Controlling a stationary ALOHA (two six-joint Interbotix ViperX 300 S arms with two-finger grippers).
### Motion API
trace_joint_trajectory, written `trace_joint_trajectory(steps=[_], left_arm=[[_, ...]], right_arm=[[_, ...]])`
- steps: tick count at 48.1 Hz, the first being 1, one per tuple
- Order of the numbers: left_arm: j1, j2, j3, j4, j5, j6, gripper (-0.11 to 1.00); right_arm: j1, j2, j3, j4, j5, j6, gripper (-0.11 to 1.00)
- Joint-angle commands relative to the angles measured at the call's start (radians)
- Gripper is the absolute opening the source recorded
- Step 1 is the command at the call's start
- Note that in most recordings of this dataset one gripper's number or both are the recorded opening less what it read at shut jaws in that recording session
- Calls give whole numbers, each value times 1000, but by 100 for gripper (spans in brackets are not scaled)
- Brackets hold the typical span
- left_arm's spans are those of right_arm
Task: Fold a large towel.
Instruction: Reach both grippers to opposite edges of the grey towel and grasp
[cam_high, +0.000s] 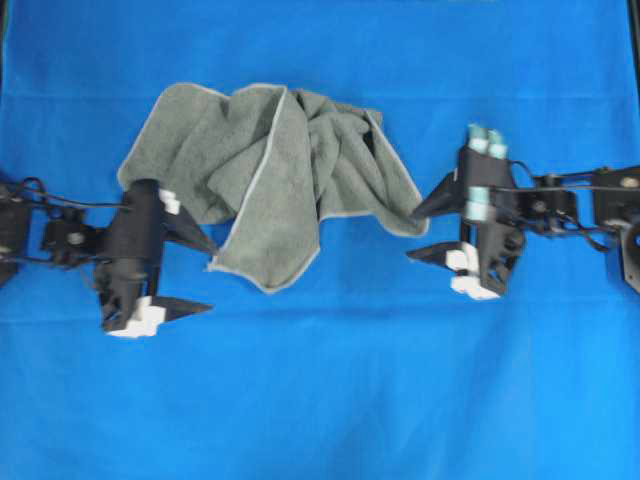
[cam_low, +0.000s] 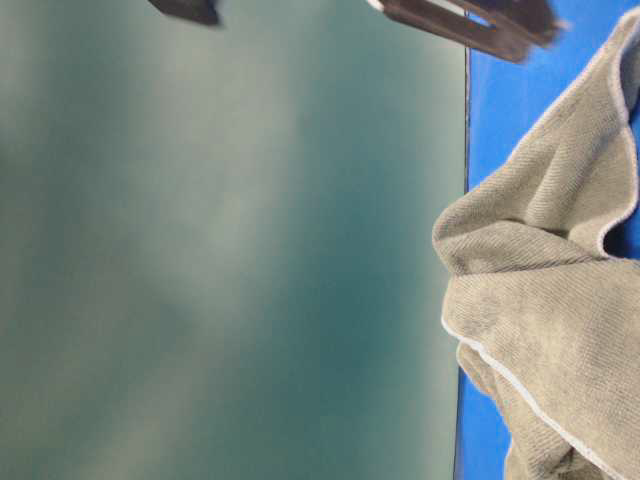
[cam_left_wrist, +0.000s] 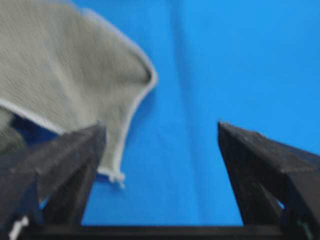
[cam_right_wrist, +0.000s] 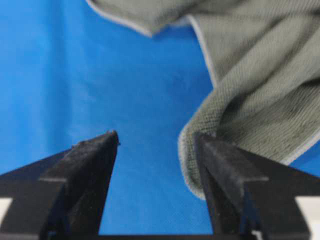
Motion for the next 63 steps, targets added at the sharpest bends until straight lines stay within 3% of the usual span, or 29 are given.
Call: trace_joint_trajectory(steps=[1, 14, 26, 30, 38, 42, 52, 63], left_arm=[[12, 64, -41, 2, 2, 6, 84], [25, 249, -84, 3, -18, 9, 84], [80, 284, -86, 3, -6, 9, 81], [98, 282, -87, 3, 9, 8, 70], [135, 278, -91, 3, 66, 8, 21], [140, 265, -95, 5, 87, 8, 3], [140, 130, -112, 3, 215, 6, 2], [141, -170, -178, 6, 430, 12, 1]], right_arm=[[-20, 49, -44, 3, 9, 2, 60], [-49, 170, -81, 11, 5, 3, 60], [-67, 218, -86, 11, -5, 3, 57], [-69, 218, -81, 11, -6, 3, 48], [-69, 218, -83, 11, -3, 5, 1], [-69, 218, -86, 11, -3, 6, 0], [-67, 150, -103, 11, 54, 31, 0], [-58, -74, -167, -8, 316, 29, 0]])
